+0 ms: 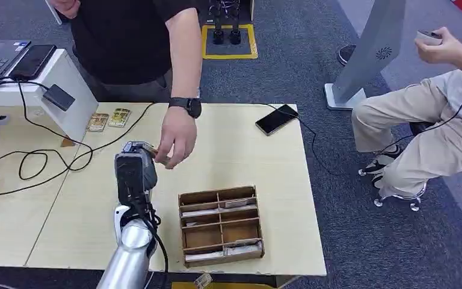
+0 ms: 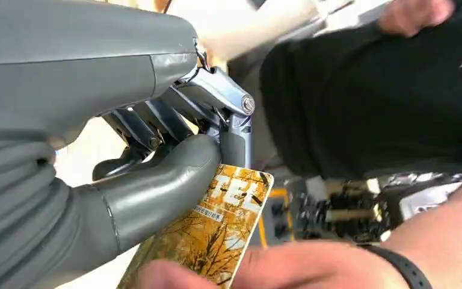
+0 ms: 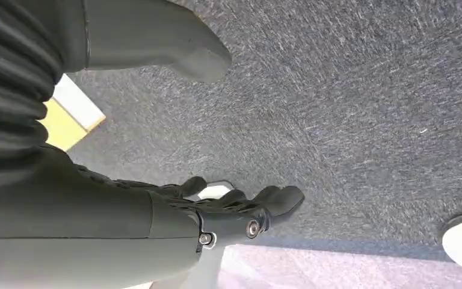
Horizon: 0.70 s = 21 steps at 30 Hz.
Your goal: Pass the card to the sensor for recognition and then transmit it.
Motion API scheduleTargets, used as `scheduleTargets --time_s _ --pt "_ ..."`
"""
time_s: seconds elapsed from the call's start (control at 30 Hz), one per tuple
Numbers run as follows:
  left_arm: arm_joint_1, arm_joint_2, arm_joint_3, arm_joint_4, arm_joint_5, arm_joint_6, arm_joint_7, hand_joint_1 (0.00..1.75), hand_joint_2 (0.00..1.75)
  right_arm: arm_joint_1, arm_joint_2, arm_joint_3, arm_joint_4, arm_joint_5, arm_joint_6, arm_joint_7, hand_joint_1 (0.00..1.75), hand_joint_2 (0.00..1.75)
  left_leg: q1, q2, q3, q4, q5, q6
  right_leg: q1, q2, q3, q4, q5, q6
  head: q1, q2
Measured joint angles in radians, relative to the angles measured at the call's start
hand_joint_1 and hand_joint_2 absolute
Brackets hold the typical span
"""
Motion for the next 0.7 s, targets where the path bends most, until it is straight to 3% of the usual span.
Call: scheduleTargets --time_s 0.13,0.17,0.2,0.7 --pt "-0.022 0.002 0.008 0.028 0.022 -0.004 0.0 1.75 1.75 0.0 -0.001 0.0 0.002 0.002 0.0 0.0 0.0 1.75 0.0 0.0 0.0 0.0 0.0 0.0 0.0 0.0 0.0 0.0 0.0 0.0 0.0 0.0" --pt "-0.026 0.002 0.008 0.033 0.031 -0.005 0.0 1.4 1.75 0.0 -0.001 0.0 0.002 0.004 0.0 0.0 0.0 1.75 0.0 0.0 0.0 0.0 0.0 0.0 0.0 0.0 0.0 0.0 0.0 0.0 0.0 0.0" --pt "-0.029 0.002 0.008 0.036 0.043 -0.006 0.0 0.0 1.75 0.0 -0.001 0.0 0.002 0.007 0.0 0.0 0.0 1.75 0.0 0.0 0.0 0.0 0.0 0.0 0.0 0.0 0.0 0.0 0.0 0.0 0.0 0.0" --pt "-0.05 0.003 0.01 0.064 0.172 0.026 -0.03 0.0 1.75 0.0 -0.002 0.0 0.002 0.014 0.0 0.015 0.0 1.75 0.0 0.0 0.0 0.0 0.0 0.0 0.0 0.0 0.0 0.0 0.0 0.0 0.0 0.0"
